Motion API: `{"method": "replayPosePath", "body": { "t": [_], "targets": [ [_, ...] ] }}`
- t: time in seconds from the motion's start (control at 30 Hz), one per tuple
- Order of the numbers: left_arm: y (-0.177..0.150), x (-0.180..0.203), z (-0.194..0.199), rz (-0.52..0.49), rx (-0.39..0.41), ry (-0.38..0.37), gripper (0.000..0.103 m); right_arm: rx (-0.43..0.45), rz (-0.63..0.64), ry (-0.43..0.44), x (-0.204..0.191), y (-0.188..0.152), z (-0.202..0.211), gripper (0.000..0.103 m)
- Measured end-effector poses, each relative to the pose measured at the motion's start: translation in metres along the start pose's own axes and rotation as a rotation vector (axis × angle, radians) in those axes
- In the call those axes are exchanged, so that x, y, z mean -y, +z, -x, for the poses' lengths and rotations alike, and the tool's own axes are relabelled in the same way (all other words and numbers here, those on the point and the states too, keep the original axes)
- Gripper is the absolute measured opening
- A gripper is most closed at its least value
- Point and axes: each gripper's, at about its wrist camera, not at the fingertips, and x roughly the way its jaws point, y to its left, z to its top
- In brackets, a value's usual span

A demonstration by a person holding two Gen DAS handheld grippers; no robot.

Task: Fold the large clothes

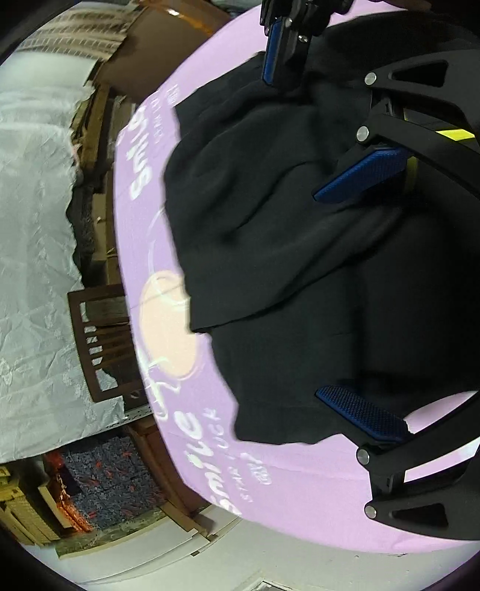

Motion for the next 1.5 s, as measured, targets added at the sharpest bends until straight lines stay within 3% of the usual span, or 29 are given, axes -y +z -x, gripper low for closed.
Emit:
{"method": "replayPosePath", "body": {
  "t": [0.13,0.2,0.33,0.47,0.77,0.97,1.2,1.5],
  "targets": [
    [-0.017,0.009,-0.016,0.016,-0.019,0.025,0.100,-0.010,0.031,-0.054,-0.009,-0.029,-0.005,0.018],
    [-0.016,0.003,-0.021,0.052,-0.037,-0.013,0.100,-0.019,-0.002,-0.062,0.000,-0.036,-0.016,0.019],
    [-0.015,-0.015,-0.032,0.128,-0.086,-0.125,0.100,-0.025,-0.004,-0.016,0.010,-0.037,-0.021,0.019],
    [-0.015,-0.012,-0.031,0.109,-0.073,-0.108,0.100,-0.013,-0.006,0.019,0.018,-0.036,-0.022,0.019],
    [-0.015,-0.020,-0.030,0.143,-0.066,-0.159,0.100,-0.011,-0.015,0.032,0.018,-0.036,-0.022,0.019],
    [-0.035,-0.044,0.011,0.211,-0.043,-0.165,0.100,0.028,-0.079,0.081,0.019,-0.038,0.022,0.020],
    [-0.088,-0.046,0.062,0.200,-0.025,-0.133,0.100,0.034,-0.079,0.070,0.008,-0.087,0.078,0.024],
    [-0.131,-0.048,0.069,0.231,-0.093,-0.151,0.100,0.039,-0.179,0.080,0.030,-0.142,0.103,0.029]
  ]
}}
